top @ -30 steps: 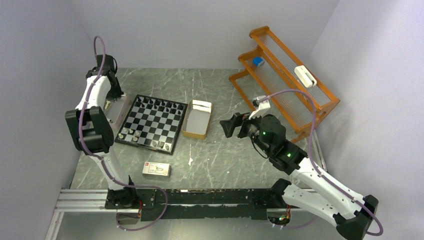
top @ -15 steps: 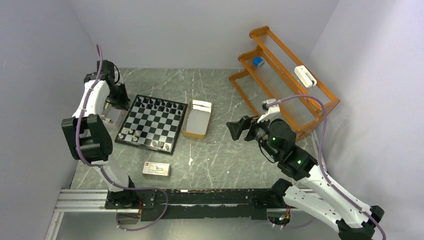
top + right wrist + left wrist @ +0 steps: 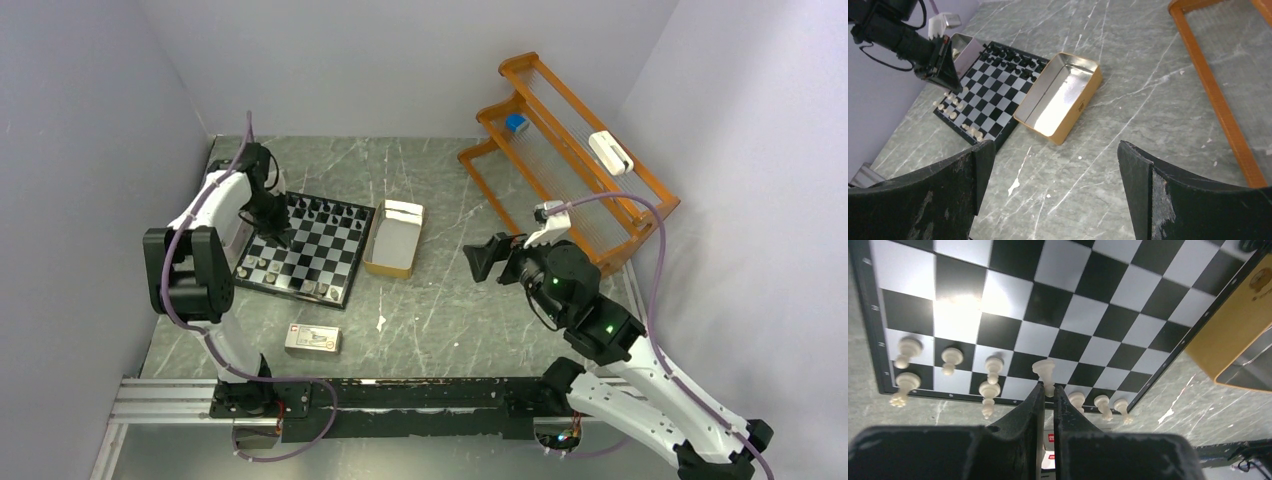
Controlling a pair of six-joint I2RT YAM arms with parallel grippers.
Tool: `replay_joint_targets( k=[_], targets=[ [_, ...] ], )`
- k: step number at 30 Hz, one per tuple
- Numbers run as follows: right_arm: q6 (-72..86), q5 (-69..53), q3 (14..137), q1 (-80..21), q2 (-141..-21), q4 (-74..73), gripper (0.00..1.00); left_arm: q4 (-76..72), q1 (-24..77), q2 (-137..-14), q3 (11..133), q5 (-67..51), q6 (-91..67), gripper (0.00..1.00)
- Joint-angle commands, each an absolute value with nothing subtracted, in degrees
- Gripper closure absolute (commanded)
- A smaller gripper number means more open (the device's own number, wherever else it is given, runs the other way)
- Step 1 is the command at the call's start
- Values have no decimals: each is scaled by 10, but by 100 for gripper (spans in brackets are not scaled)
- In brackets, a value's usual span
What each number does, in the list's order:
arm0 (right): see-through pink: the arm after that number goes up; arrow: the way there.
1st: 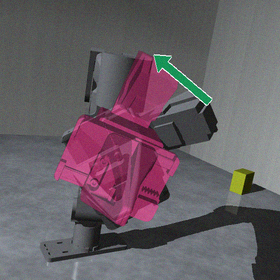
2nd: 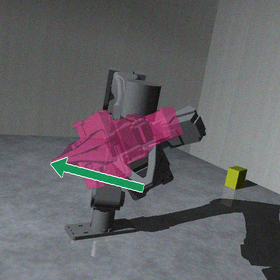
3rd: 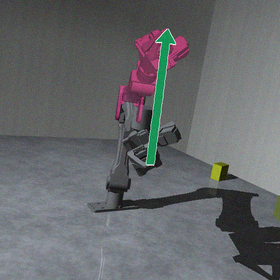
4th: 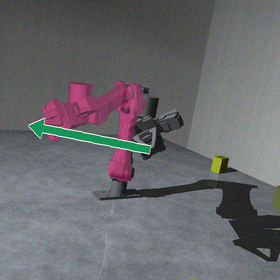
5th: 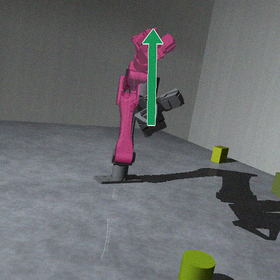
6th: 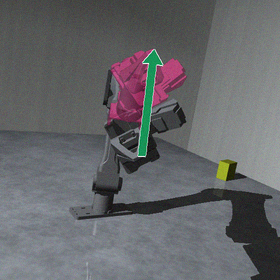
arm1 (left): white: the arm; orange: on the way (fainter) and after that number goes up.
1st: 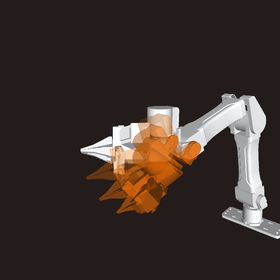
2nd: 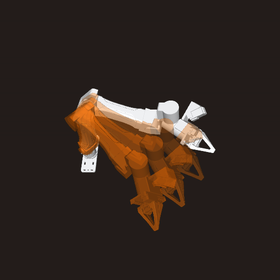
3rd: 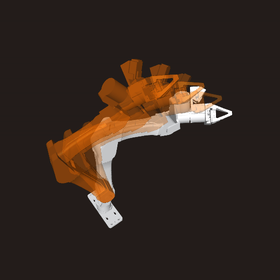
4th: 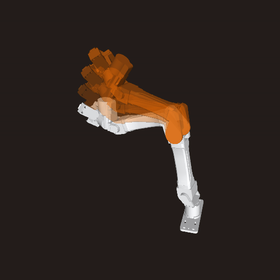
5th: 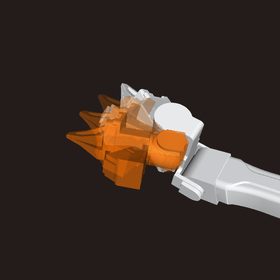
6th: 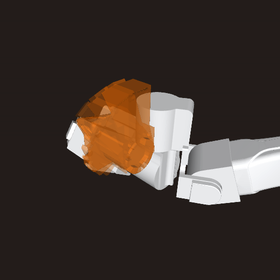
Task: Set up the chess pieces on the board
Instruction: Place the chess piece on the chessboard.
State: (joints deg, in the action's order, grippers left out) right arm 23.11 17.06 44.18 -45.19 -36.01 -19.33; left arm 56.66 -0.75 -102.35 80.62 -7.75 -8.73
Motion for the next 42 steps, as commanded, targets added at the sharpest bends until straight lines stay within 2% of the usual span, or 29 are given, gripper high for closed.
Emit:
replay_joint_targets(
  k=[1, 9, 18, 29, 35, 39, 42],
  targets=[
    [217, 195, 449, -453, -339, -205, 3, 569, 13, -1024, 767, -80, -72, 88],
    [221, 191, 455, -452, -368, -213, 3, 557, 16, -1062, 764, -73, -65, 89],
    [232, 196, 437, -453, -350, -181, 3, 561, 17, -1075, 765, -55, -50, 88],
    [232, 175, 441, -453, -365, -181, 3, 593, 16, -1033, 755, -45, -57, 88],
    [240, 157, 434, -453, -365, -176, 3, 594, 18, -1003, 749, -77, -48, 88],
    [257, 126, 447, -453, -382, -175, 3, 600, 17, -994, 742, -45, -54, 85],
    [271, 113, 457, -452, -389, -182, 3, 598, 17, -998, 729, -71, -55, 85]
  ],
)
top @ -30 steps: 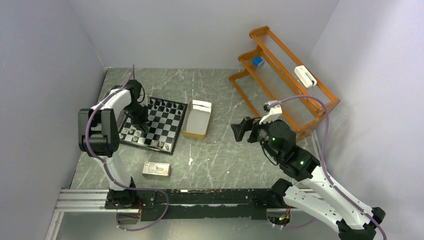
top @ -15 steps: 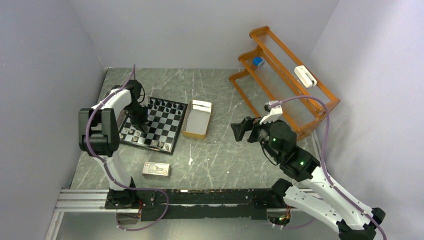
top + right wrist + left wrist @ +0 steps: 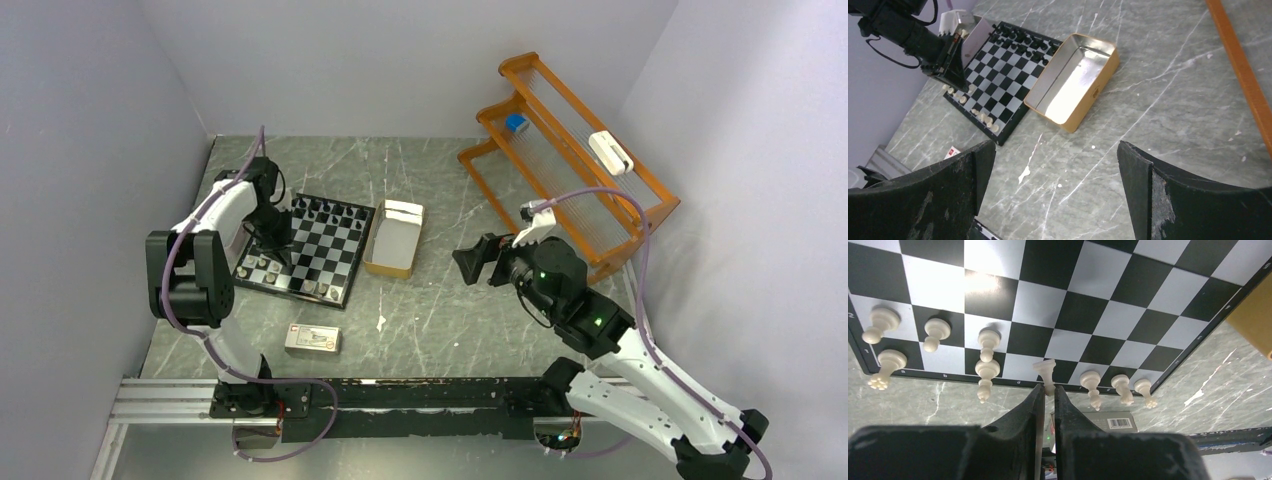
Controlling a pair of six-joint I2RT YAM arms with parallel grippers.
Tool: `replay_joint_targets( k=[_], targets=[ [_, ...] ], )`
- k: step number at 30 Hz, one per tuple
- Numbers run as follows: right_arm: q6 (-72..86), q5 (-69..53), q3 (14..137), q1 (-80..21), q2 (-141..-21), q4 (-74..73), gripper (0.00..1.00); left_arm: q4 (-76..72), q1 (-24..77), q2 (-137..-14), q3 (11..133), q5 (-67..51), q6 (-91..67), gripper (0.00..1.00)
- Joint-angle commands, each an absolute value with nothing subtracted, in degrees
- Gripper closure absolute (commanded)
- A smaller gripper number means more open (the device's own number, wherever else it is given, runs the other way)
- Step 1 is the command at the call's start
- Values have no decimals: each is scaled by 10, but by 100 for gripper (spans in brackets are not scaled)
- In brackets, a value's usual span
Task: Set up the chess pieces on the board
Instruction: Place the chess piece on the chessboard.
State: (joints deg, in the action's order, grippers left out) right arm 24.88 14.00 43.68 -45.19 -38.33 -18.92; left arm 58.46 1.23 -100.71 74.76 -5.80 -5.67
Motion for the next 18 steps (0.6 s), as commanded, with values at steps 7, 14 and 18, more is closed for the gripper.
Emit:
replay_joint_targets(
  k=[7, 14, 18],
  targets=[
    [292, 113, 442, -453, -366, -170, 3, 605, 18, -1005, 733, -61, -58, 85],
    [286, 115, 449, -453, -368, -178, 3, 607, 17, -1031, 740, -68, -57, 86],
    [284, 120, 446, -453, -364, -179, 3, 606, 18, -1048, 741, -69, -57, 86]
  ],
)
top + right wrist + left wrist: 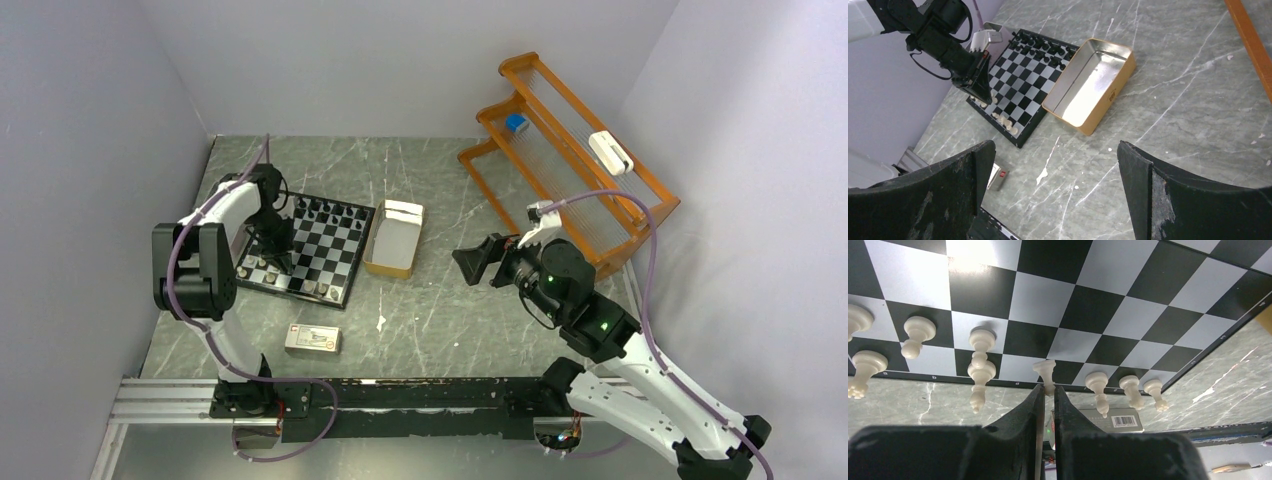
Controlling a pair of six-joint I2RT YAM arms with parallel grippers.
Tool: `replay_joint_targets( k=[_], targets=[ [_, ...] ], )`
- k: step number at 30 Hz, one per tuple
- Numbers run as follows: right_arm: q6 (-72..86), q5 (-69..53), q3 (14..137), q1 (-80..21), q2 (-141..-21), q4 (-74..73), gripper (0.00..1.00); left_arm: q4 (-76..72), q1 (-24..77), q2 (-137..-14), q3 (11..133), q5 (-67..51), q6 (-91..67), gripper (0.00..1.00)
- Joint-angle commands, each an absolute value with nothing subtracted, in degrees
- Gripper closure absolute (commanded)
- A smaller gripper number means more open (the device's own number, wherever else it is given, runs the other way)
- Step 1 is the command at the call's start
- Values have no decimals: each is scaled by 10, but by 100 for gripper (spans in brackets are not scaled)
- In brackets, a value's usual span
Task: Set up the chess pieces on the board
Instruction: Place the chess piece on the chessboard.
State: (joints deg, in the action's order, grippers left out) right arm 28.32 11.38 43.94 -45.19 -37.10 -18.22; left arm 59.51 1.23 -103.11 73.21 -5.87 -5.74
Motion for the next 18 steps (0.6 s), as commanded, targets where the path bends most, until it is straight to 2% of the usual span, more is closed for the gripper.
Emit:
replay_joint_targets(
  k=[1, 13, 18],
  targets=[
    [284, 120, 444, -453, -361, -177, 3, 607, 18, -1052, 744, -69, -57, 86],
    [278, 125, 440, -452, -360, -175, 3, 613, 17, -1077, 772, -44, -58, 79],
    [277, 128, 436, -453, -358, -174, 2, 617, 18, -1071, 783, -46, -59, 85]
  ],
)
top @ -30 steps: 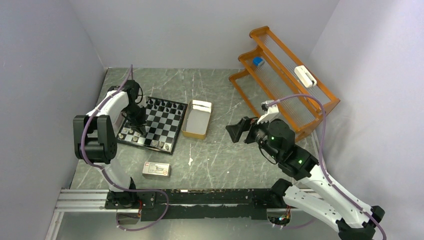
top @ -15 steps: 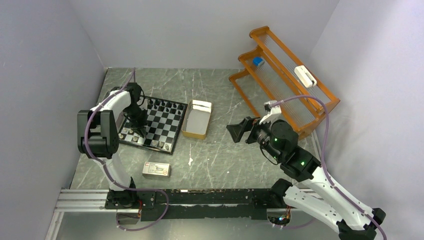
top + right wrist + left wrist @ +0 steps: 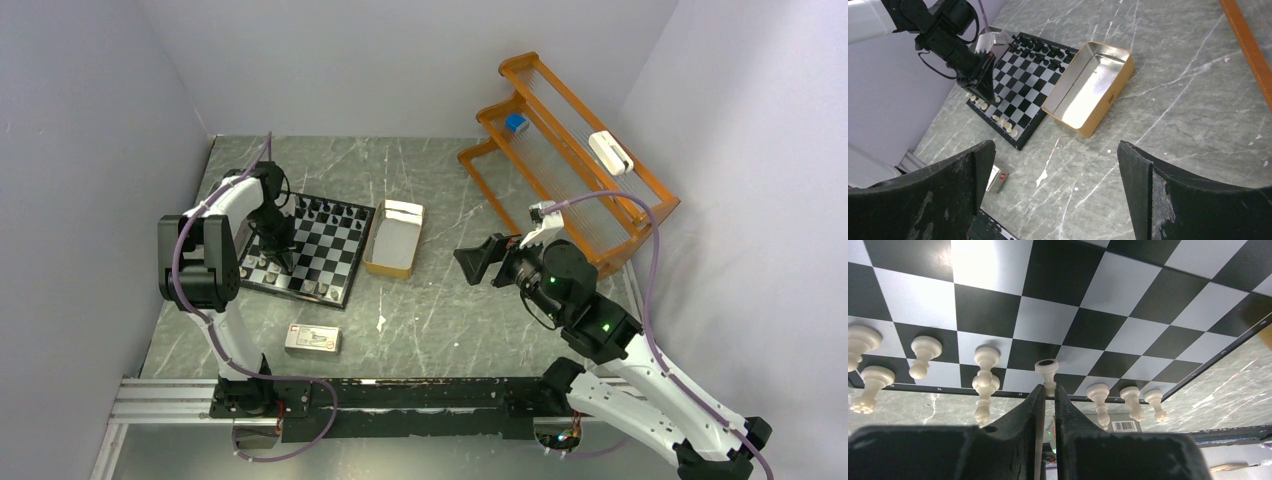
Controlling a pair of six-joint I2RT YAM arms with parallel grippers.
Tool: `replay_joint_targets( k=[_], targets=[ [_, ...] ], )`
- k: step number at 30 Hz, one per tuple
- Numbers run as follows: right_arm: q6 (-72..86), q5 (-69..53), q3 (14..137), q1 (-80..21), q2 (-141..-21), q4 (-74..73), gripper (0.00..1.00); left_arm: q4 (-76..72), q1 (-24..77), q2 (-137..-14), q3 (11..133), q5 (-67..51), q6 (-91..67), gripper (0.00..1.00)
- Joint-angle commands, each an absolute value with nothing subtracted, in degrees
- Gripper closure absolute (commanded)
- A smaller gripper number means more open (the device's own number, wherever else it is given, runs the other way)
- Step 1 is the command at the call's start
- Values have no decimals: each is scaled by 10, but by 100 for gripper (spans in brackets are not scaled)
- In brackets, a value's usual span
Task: Set up the chess pieces on the board
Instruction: Place the chess piece on the chessboard.
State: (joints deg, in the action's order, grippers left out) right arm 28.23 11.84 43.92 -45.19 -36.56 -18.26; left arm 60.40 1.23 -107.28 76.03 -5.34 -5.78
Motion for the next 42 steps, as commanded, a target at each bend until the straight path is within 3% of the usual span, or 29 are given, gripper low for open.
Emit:
replay_joint_targets(
  k=[1, 18, 27, 42],
  targets=[
    [278, 128, 435, -453, -358, -173, 2, 617, 18, -1067, 782, -44, -58, 85],
    [296, 90, 425, -453, -362, -159, 3, 617, 18, -1003, 763, -72, -53, 86],
    [333, 6, 424, -453, -422, -101, 13, 605, 18, -970, 737, -111, -48, 86],
    [377, -8, 409, -453, -396, -105, 15, 603, 18, -1002, 730, -111, -69, 85]
  ],
)
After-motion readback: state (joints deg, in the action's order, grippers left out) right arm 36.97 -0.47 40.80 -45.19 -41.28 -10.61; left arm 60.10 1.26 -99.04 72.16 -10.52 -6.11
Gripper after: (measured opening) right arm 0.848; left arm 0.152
